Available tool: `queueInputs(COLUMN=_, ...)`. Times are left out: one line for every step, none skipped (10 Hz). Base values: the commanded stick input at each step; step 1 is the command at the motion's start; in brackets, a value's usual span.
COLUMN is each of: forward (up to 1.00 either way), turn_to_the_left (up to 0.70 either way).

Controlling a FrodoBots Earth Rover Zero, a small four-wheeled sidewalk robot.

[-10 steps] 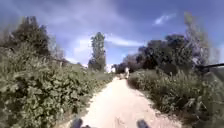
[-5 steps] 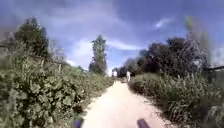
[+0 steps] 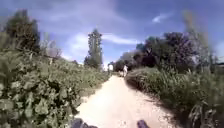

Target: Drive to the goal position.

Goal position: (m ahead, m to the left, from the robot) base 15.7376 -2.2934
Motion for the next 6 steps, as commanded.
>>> queueInputs(forward=0.70, turn_to_the_left=-0.02)
queueInputs(forward=0.70, turn_to_the_left=-0.22)
queueInputs(forward=0.70, turn_to_the_left=-0.01)
queueInputs(forward=0.70, turn_to_the_left=-0.08)
queueInputs(forward=0.70, turn_to_the_left=-0.33)
queueInputs(forward=0.70, turn_to_the_left=-0.04)
